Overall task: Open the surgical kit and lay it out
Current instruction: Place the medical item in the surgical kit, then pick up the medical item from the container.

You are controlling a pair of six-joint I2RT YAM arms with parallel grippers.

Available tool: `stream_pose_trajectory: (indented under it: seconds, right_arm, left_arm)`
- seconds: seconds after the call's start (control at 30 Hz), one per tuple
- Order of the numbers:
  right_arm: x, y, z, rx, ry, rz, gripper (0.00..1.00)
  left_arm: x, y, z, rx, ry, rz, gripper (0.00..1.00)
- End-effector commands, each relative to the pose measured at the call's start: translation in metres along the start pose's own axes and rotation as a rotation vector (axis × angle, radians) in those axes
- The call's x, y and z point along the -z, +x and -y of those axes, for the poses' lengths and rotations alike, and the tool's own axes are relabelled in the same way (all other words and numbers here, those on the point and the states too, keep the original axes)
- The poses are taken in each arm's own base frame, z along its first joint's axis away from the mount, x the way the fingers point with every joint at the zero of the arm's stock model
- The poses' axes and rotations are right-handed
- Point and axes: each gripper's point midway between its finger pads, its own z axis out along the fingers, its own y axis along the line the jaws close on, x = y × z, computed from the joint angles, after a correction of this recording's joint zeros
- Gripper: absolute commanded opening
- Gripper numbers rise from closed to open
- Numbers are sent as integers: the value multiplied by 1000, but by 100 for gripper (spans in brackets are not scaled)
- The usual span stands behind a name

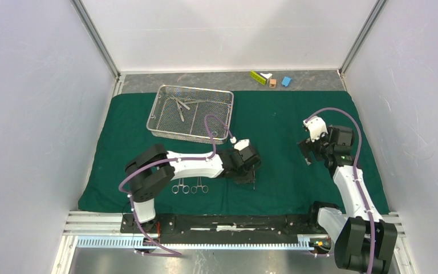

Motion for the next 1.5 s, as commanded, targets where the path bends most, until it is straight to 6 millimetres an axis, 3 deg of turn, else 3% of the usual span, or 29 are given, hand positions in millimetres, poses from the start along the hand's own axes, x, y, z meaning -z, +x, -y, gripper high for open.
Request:
stream_pose_trajectory:
  seconds: [0.0,0.2,0.3,0.4,0.53,0.67,0.8,0.97,1.07,1.23,1.47]
  right_arm:
    - [5,-20,3,-4,-13,58,97]
    - [19,-73,12,-10,-62,174,97]
    - [18,-93,7,-16,-122,236,97]
    - [13,-104,1,1,-168,277,98]
    - [6,-117,-11,25,-203,336,97]
    - [1,-129,-27,60,-229,362,97]
    - [0,-135,-44,130,-243,364,97]
    - [-2,-138,-52,165,-250,375,97]
    - [-2,-155,-61,203,-273,391,97]
    - [-15,-184,-82,242,-343,375,97]
    - [-28,-165,-91,252,-352,340,98]
  left_arm:
    - [36,-31,19,-118,52,124,36]
    - [65,-62,41,-254,91,210,52]
    - [79,-87,49,-360,97,291,69]
    - [98,-117,49,-438,83,378,87]
    - [123,-162,36,-469,78,443,96]
    - [140,-209,2,-407,89,474,100]
    - [150,-252,-50,-340,61,496,100]
    - [147,-285,-121,-277,-75,460,98]
    - [147,-303,-157,-252,-141,438,96]
    - [128,-342,-211,-172,-245,404,92]
    - [81,-388,-275,-41,-327,338,73]
